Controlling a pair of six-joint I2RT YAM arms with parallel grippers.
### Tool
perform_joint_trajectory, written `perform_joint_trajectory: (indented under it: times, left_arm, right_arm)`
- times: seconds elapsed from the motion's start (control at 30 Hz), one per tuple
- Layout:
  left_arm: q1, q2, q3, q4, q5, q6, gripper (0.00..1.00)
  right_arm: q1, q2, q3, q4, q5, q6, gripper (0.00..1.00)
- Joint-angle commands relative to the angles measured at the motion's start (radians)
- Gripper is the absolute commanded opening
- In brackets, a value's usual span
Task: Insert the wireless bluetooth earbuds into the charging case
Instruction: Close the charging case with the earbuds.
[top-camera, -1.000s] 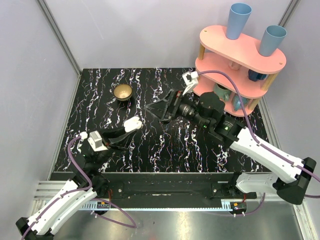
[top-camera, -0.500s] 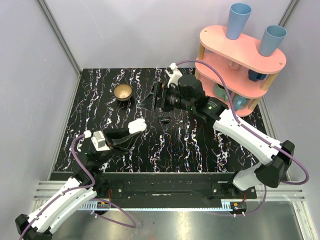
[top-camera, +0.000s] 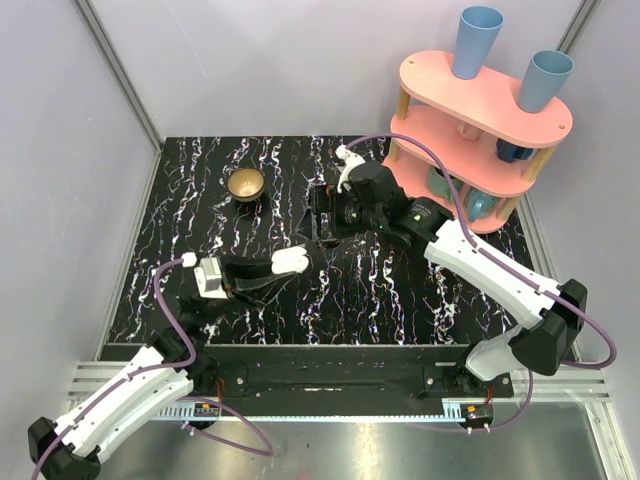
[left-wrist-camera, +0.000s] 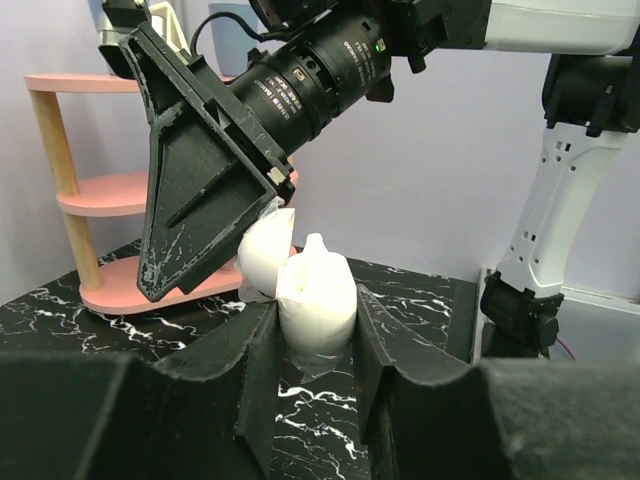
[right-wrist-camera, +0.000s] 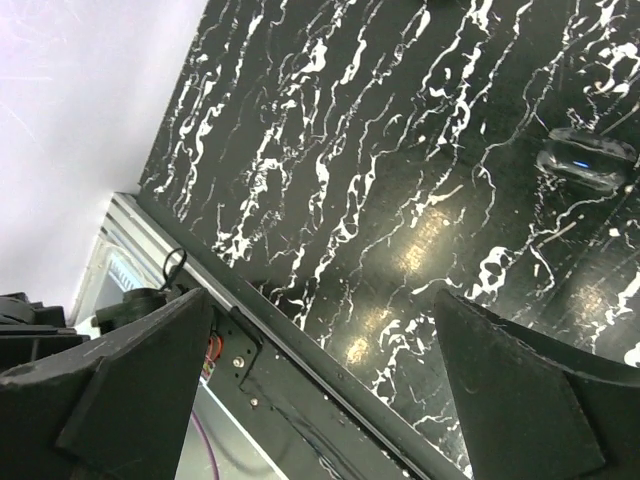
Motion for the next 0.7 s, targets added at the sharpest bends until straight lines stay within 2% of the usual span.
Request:
perform_joint_trajectory:
  times: [0.0, 0.33, 0.5, 0.67]
  left_arm:
    - [0.0, 0.034, 0.036, 0.105, 0.083, -0.021, 0.0]
    - [0.0, 0.048, 0.039, 0.119, 0.116, -0.03, 0.0]
    - [0.0, 0.033, 0.034, 0.082, 0.054, -0.035, 0.0]
    - [0.0, 0.015, 0.03, 0.04, -0.035, -0.078, 0.0]
  right_arm:
    - [0.006, -0.062, 0.007, -0.002, 0.024, -0.038, 1.0]
    - [0.018, -0.027, 0.024, 0.027, -0.094, 0.017, 1.0]
    - [0.067, -0.04, 0.008, 0.027, -0.119, 0.013, 1.0]
    - [0.121, -0.068, -0.028, 0.012, -0.077, 0.014, 1.0]
